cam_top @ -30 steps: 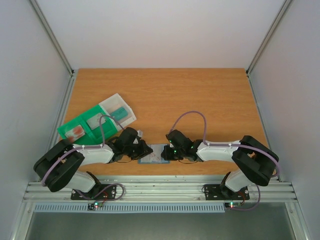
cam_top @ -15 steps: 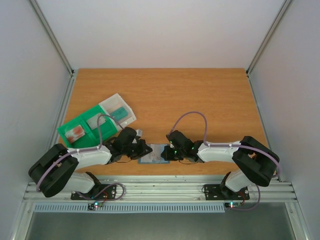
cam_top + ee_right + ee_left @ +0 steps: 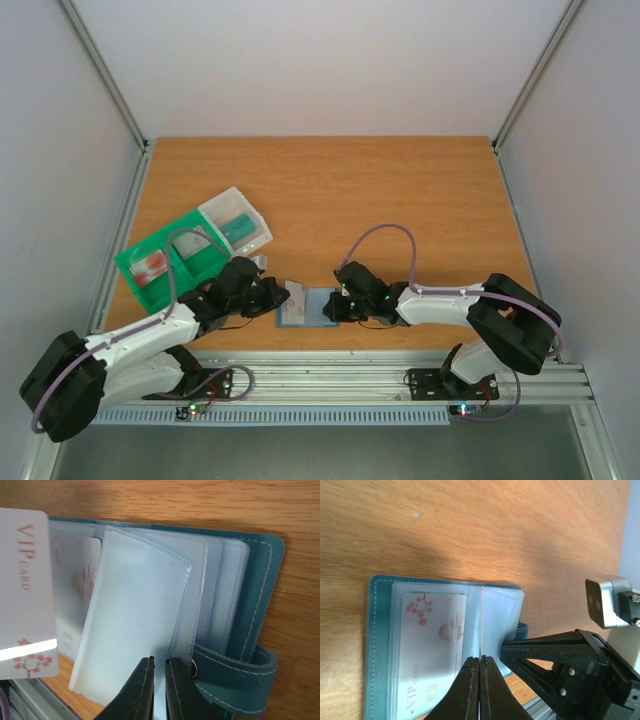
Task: Take the credit cards out of the card holder
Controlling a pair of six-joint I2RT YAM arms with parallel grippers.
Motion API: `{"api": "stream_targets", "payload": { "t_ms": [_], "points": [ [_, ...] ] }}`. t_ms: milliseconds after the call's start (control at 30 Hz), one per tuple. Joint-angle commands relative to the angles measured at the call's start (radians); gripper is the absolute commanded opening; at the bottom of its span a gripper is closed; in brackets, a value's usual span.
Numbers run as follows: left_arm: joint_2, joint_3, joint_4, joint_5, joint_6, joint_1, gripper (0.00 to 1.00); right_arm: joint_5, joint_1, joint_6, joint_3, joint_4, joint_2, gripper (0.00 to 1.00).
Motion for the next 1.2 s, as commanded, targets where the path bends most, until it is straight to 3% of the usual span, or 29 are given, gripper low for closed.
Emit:
{"api": "stream_targets", "payload": {
  "t_ms": [0,433,867,1000,1167],
  "points": [
    [-0.077,-0.002,-0.091,-0.075,0.024,0.002,0.01,0.021,0.003,-0.001,-0.020,-0.054,-0.020,0.11],
    [-0.260,0.020,-0.184,-0.077,0.016,0.002,0.00,-0.004,0.003,0.003,0.017,-0.100,-0.160,0.14],
    [-0.312,0.141,-0.308,-0.126,0.036,0.003,0.00,-0.065,0.003,0.068,0.024,-0.032,-0.232,0.16],
    [-0.345,0.151,-0.273,-0.109,0.002,0.004,0.00,-0.078,0.004,0.114,0.026,-0.019,-0.278,0.21],
    [-0.370,0.098,-0.074,-0.051,-0.082,0.003,0.00,-0.074,0.005,0.118,0.075,-0.033,-0.320,0.35]
  ]
}}
